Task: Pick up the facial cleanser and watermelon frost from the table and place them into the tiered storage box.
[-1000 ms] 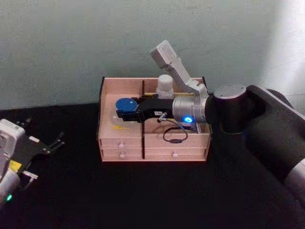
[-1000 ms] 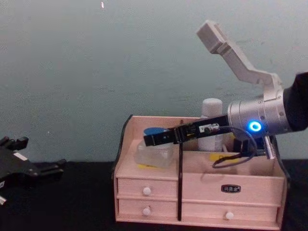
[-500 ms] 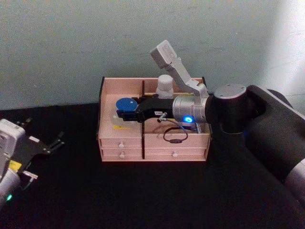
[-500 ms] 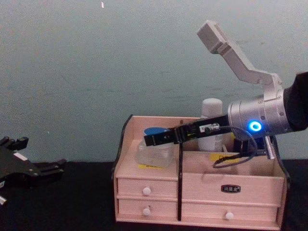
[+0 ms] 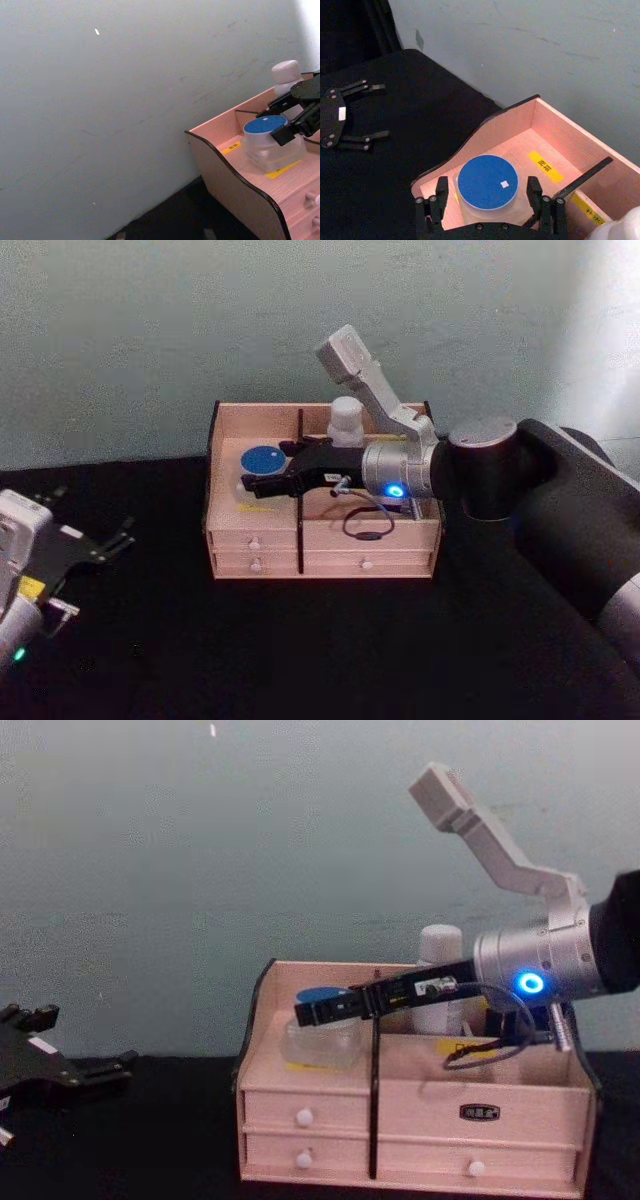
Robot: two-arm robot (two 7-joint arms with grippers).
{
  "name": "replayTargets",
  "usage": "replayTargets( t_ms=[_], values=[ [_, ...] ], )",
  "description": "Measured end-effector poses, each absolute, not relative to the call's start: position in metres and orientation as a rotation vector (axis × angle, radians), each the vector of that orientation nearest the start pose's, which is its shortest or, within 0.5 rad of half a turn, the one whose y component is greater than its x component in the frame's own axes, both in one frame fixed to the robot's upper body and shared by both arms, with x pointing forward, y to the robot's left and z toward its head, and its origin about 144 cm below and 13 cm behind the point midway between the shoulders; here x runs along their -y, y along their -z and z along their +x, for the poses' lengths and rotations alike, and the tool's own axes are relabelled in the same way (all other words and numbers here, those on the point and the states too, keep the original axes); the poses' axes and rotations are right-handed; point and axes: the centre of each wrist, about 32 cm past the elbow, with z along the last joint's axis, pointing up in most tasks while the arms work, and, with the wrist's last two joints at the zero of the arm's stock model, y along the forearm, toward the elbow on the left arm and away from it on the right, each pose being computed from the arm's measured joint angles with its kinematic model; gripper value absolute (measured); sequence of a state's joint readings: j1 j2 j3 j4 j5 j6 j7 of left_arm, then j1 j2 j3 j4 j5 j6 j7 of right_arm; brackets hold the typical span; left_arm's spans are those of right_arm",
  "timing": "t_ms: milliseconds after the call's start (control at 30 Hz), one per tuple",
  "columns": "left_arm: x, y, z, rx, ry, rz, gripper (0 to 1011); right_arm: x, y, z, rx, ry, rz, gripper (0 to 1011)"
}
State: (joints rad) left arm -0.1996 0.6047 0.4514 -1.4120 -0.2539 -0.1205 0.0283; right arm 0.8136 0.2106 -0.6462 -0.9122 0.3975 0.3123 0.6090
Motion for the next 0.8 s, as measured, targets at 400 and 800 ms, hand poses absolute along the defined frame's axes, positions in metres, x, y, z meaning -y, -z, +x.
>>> replayTargets(
  t_ms=[400,800],
  values=[
    [-0.31,-1.14,0.489,0.285,-1.248,0.304,1001,0.18,-1.234,0.644,-0.153,0.637,-0.354,1002],
    [-0.31,-1.14,0.489,0.285,-1.248,0.304,1001,0.195,-1.248,0.625,-0.109,0.639,-0.246,1003]
  ],
)
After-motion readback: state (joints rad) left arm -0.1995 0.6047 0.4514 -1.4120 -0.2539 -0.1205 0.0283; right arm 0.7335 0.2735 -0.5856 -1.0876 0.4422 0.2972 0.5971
